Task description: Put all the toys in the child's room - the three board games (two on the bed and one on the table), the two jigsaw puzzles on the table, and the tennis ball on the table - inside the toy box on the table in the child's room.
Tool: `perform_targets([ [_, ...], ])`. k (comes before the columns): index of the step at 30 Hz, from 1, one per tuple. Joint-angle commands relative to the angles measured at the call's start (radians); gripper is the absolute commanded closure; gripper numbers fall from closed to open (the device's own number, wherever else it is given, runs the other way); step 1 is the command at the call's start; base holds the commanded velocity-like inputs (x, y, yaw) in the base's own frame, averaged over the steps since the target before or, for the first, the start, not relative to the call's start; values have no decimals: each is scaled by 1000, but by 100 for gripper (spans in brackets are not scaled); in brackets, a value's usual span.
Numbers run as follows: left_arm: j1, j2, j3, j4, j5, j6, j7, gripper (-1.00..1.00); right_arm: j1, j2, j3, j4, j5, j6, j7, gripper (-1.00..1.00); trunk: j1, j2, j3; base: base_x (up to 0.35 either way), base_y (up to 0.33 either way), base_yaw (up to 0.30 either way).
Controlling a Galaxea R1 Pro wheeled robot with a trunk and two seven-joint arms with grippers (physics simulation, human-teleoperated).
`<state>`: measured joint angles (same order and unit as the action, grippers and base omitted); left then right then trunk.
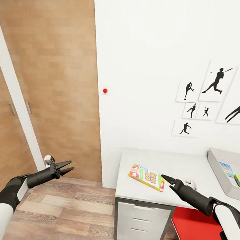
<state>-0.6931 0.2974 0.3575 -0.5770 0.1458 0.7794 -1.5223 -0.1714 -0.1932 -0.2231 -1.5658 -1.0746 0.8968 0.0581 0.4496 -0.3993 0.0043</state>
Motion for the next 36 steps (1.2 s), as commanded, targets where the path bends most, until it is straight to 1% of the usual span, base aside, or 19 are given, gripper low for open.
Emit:
perform_targets([
  [1, 0, 1, 1, 0, -1, 11, -4, -100, -1, 1, 6, -6, 5, 8, -24, -100, 0, -1, 0, 0, 0, 0],
  [3, 0, 1, 2, 0, -1, 11, -4, -100, -7, 1, 20, -10, 6, 11, -71, -100, 0, -1, 0, 0, 0, 0],
  [6, 0, 0, 0, 0, 0, 11, -3, -100, -46, 0, 32, -13, 5, 15, -174, -100, 0, -1, 0, 0, 0, 0],
  [7, 0, -1, -1, 0, 0, 11, -2, -100, -94, 1, 39, -14, 3, 26, -249, -100, 0, -1, 0, 0, 0, 0],
  [8, 0, -2, -1, 0, 0, 11, -1, -100, -123, 1, 45, -13, 2, 37, -291, -100, 0, -1, 0, 0, 0, 0],
  [9, 0, -3, -1, 0, 0, 11, -1, -100, -183, 4, 62, -11, 0, 67, -382, -100, 0, -1, 0, 0, 0, 0],
  [10, -1, -3, -2, 0, 0, 11, 0, -100, -213, 7, 73, -8, -2, 82, -428, -100, 0, -1, 0, 0, 0, 0],
  [11, 0, -4, -2, 0, 0, 11, 1, -100, -268, 16, 95, 0, -4, 103, -522, -100, 0, -1, 0, 0, 0, 0],
  [12, 0, -4, -2, 0, 0, 11, 1, -100, -294, 23, 105, 6, -4, 110, -568, -100, 0, -1, 0, 0, 0, 0],
  [13, 0, -4, -2, 0, 0, 11, 1, -100, -342, 42, 121, 23, -5, 120, -654, -100, 0, -1, 0, 0, 0, 0],
  [14, 0, -4, -2, 0, 0, 11, 1, -100, -365, 53, 127, 33, -5, 124, -694, -100, 0, -1, 0, 0, 0, 0],
  [16, 0, -3, -2, 0, 0, 11, 0, -100, -454, 101, 143, 88, -6, 139, -822, -100, 0, -1, 0, 0, 0, 0],
  [17, 0, -2, -2, 0, 0, 11, 0, -100, -475, 114, 146, 107, -6, 141, -847, -100, 0, -1, 0, 0, 0, 0],
  [19, 0, -1, -1, 0, 0, 11, -2, -100, -558, 157, 152, 210, -5, 147, -915, -100, 0, -1, 0, 0, 0, 0],
  [21, 0, 0, 0, 0, 0, 11, -3, -100, -632, 180, 154, 363, -3, 147, -951, -100, 0, -1, 0, 0, 0, 0],
  [22, 0, 1, 0, 0, 0, 11, -3, -100, -646, 184, 154, 401, -3, 145, -956, -100, 0, -1, 0, 0, 0, 0],
  [23, 0, 1, 2, 0, 0, 11, -4, -100, -675, 193, 155, 490, 1, 140, -966, -100, 0, -1, 0, 20, 0, 0],
  [27, 0, 3, 5, 1, -1, 11, -4, -100, -699, 204, 155, 555, 5, 130, -975, -100, 0, -1, -1, 100, 50, 0],
  [36, 0, 10, 7, 2, -2, 12, -5, -100, -705, 198, 151, 579, 7, 99, -976, -100, 0, -1, -12, 228, 180, 0],
])
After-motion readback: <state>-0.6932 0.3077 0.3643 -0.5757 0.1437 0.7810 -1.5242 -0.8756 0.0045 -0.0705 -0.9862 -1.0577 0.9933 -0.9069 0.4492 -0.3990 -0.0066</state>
